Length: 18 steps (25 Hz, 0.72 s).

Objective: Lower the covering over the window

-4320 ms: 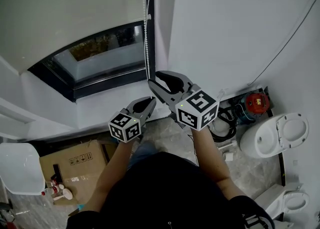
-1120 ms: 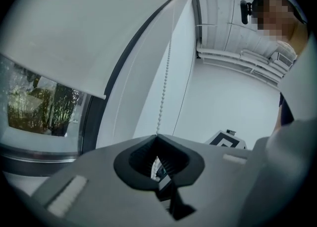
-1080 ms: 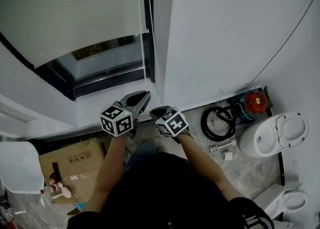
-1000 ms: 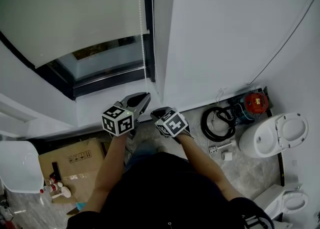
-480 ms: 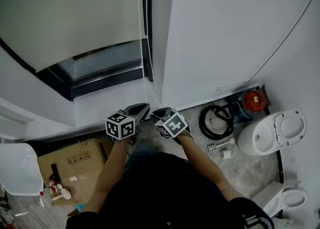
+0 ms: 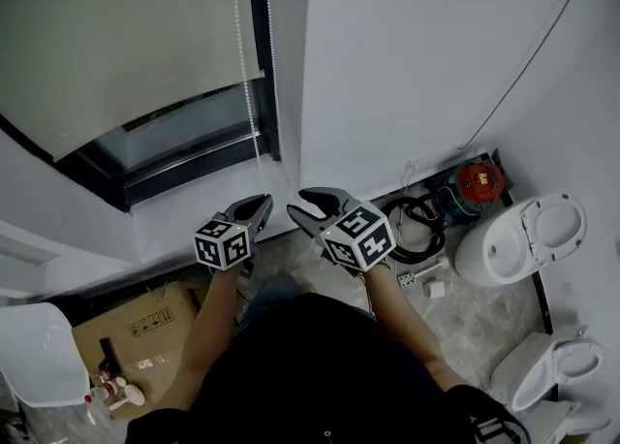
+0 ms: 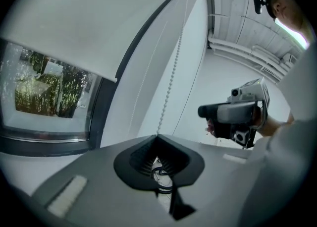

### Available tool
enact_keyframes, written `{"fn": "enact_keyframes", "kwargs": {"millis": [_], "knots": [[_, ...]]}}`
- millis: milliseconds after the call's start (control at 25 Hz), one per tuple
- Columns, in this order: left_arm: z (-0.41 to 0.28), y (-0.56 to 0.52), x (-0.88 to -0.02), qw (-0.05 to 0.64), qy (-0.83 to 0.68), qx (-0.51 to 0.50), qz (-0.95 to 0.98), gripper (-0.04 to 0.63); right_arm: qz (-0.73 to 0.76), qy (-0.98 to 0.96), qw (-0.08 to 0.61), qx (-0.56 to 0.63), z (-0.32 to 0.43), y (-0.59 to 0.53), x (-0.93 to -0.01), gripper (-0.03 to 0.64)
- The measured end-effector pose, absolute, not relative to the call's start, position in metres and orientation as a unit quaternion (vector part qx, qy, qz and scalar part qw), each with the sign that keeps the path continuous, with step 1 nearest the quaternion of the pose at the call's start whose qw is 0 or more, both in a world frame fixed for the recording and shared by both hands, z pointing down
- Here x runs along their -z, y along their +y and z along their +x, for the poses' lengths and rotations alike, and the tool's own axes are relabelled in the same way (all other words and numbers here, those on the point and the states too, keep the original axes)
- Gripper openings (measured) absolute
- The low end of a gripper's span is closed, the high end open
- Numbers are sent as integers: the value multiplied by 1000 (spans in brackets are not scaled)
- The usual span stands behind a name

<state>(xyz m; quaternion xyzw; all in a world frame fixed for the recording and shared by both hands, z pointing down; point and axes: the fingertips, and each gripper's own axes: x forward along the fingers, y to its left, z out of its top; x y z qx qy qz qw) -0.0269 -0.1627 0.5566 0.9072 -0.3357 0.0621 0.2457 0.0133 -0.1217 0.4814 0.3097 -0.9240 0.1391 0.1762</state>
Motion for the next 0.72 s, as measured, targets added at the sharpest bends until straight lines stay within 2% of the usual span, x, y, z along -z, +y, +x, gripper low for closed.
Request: {"fn": "enact_keyframes", "kwargs": {"millis": [360, 520, 720], "knots": [[-48, -185, -562, 225, -374, -50, 898, 12, 409, -905, 78, -86, 21, -151, -397, 109], [-62, -185, -573, 229, -374, -72, 896, 13, 436, -895, 46, -78, 13, -155, -385, 37], [-90, -173, -614, 267, -376, -94, 883, 14, 448, -891, 38, -64, -4, -155, -387, 17]]}}
